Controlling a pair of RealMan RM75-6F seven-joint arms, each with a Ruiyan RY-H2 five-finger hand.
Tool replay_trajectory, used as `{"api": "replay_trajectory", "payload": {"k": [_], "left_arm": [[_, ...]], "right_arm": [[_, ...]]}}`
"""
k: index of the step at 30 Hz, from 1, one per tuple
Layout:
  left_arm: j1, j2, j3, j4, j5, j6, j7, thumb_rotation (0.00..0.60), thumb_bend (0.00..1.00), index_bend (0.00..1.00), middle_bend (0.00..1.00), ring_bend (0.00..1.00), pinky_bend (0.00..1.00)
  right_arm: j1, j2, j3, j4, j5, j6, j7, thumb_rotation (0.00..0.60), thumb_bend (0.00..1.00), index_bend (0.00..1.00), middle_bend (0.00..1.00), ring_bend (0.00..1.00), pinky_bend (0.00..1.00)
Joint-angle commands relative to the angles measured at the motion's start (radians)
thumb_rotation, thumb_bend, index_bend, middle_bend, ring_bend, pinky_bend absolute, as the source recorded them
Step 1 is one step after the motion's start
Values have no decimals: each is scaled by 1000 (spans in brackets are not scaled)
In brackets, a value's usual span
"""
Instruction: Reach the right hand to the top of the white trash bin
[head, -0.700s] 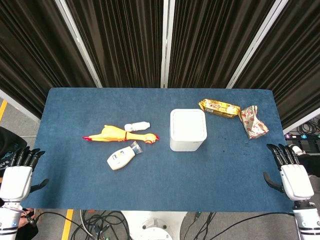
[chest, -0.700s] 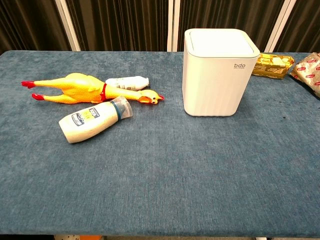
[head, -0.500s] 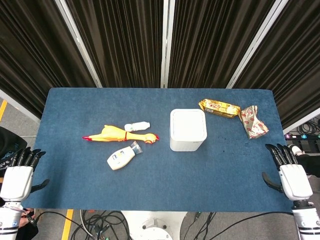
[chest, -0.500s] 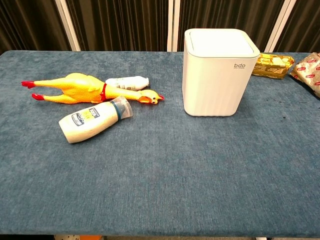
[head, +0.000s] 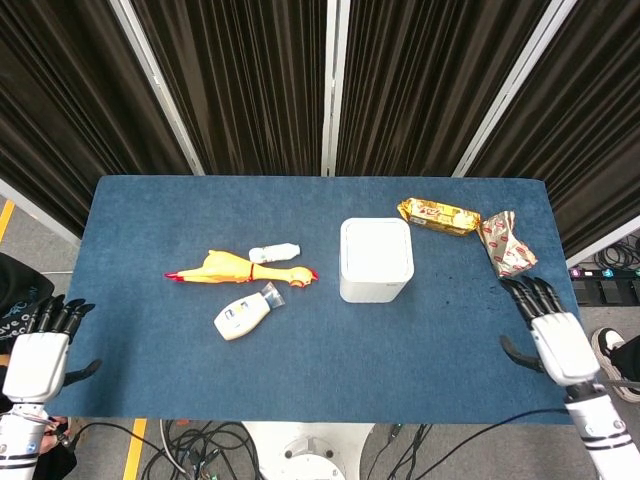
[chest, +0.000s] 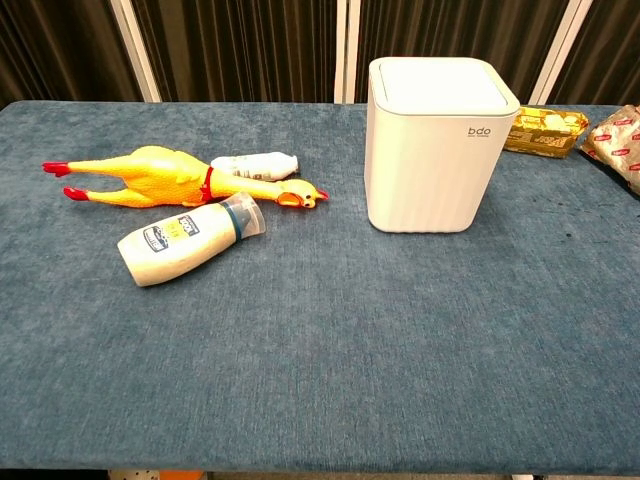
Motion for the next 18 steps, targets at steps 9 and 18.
{"api": "replay_trajectory", "payload": {"k": [9, 18], "left_arm": [[-4, -19, -4, 58, -35, -32, -63, 600, 0, 200, 161, 74, 94], [-1, -35, 2, 103, -36, -40, -111, 600, 0, 200, 161, 74, 94]], "right_arm": [[374, -61, 172, -68, 157, -448, -129, 600, 277, 169, 178, 0, 0], [489, -206, 197, 7, 311, -536, -279, 600, 278, 231, 195, 0, 0]]}}
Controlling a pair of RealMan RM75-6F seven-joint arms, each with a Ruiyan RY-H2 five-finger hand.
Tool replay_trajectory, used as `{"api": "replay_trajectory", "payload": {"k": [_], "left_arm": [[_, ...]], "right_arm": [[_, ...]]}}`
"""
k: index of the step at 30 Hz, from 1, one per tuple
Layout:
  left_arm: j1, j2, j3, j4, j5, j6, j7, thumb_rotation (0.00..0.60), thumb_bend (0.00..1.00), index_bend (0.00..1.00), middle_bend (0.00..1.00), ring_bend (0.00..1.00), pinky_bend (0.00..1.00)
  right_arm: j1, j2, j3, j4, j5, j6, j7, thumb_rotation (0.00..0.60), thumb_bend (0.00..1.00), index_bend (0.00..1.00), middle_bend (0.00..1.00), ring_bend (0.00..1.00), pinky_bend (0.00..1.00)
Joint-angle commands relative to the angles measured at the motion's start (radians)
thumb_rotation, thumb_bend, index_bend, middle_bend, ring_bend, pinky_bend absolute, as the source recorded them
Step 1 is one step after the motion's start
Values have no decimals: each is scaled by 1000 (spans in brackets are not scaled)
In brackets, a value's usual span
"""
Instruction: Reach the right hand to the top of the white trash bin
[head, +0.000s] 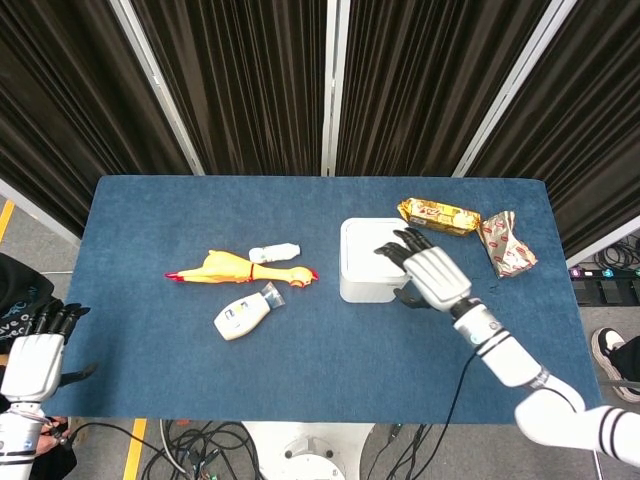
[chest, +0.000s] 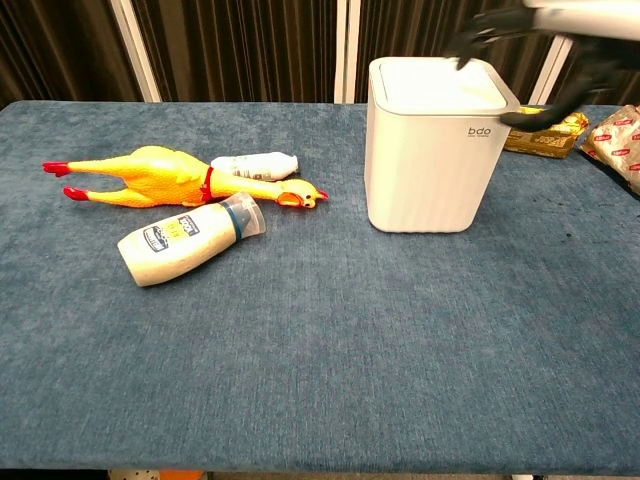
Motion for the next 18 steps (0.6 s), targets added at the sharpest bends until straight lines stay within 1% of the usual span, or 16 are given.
{"api": "replay_trajectory", "payload": {"k": [1, 4, 8, 12, 15, 18], "left_arm": [[2, -3, 1, 10, 3, 5, -11, 600, 0, 200, 161, 74, 94], [6, -6, 3, 19, 7, 11, -23, 600, 0, 200, 162, 75, 95], [10, -8, 7, 29, 12, 16, -41, 600, 0, 200, 161, 74, 94], [15, -8, 8, 35, 14, 23, -49, 600, 0, 200, 161, 74, 94], [18, -7, 8, 38, 18, 30, -54, 600, 0, 200, 161, 74, 94], [18, -6, 7, 38, 21, 33, -55, 600, 0, 200, 161, 74, 95]], "right_arm": [[36, -54, 2, 32, 49, -32, -78, 600, 278, 253, 201, 0, 0], [55, -73, -18, 31, 101, -60, -148, 600, 277, 306, 233, 0, 0], [69, -87, -40, 23, 161, -84, -195, 600, 278, 321, 246, 0, 0], [60, -84, -39, 1, 160, -43, -185, 600, 278, 323, 236, 0, 0], [24, -67, -26, -23, 107, 57, -143, 600, 277, 278, 205, 0, 0], [-12, -31, -25, -44, 64, 128, -105, 600, 278, 174, 159, 0, 0]]}}
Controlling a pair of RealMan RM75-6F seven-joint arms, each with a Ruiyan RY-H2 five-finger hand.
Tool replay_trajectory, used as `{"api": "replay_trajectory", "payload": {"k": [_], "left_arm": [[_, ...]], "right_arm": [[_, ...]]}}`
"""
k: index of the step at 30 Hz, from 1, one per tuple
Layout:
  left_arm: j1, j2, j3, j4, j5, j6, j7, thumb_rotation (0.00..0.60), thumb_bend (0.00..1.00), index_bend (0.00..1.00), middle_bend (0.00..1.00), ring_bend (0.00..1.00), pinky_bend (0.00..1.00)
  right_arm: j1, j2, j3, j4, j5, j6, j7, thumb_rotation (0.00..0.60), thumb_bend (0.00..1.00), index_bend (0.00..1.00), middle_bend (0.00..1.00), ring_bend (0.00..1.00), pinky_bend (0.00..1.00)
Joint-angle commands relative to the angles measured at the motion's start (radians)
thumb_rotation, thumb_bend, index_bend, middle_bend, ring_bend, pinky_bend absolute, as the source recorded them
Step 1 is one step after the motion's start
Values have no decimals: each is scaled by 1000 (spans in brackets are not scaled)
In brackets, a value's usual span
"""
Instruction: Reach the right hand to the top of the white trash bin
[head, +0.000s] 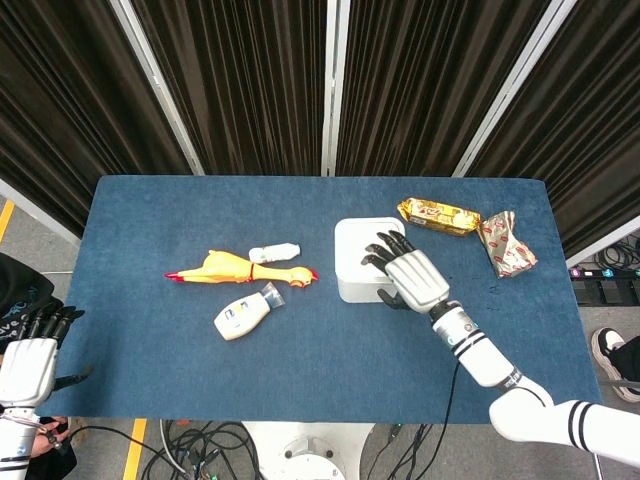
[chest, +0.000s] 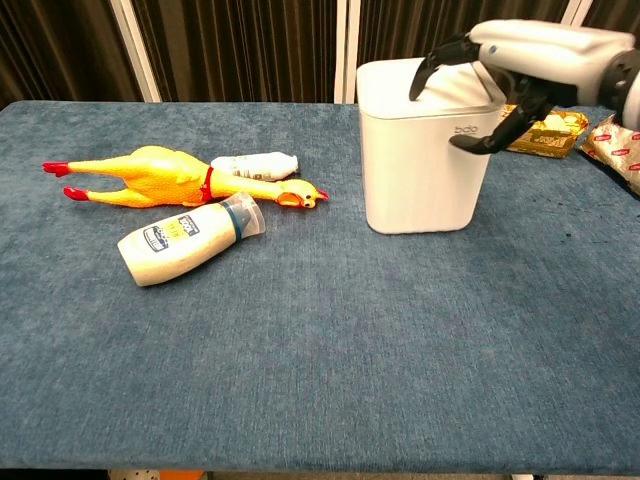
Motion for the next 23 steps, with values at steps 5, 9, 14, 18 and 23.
{"api": "replay_trajectory", "payload": {"k": [5, 9, 14, 18, 23], "left_arm": [[-2, 3, 0, -6, 11, 5, 4, 600, 0, 200, 161, 74, 94], [-1, 8, -1, -14, 16, 12, 9, 600, 0, 200, 161, 74, 94], [1, 12, 3, -25, 30, 23, 13, 600, 0, 200, 161, 75, 94], [4, 11, 4, -28, 39, 32, 16, 600, 0, 200, 161, 74, 95], [4, 10, 5, -33, 51, 42, 26, 600, 0, 200, 161, 74, 94]], "right_arm": [[-112, 125, -15, -82, -99, 169, 90, 600, 278, 0, 17, 0, 0], [-213, 204, -65, -125, -160, 289, 105, 600, 278, 0, 7, 0, 0], [-362, 251, -159, -121, -234, 442, 148, 600, 278, 0, 9, 0, 0], [-474, 238, -229, -67, -282, 547, 219, 600, 279, 0, 19, 0, 0], [-547, 210, -273, -10, -334, 615, 276, 600, 279, 0, 24, 0, 0]]}}
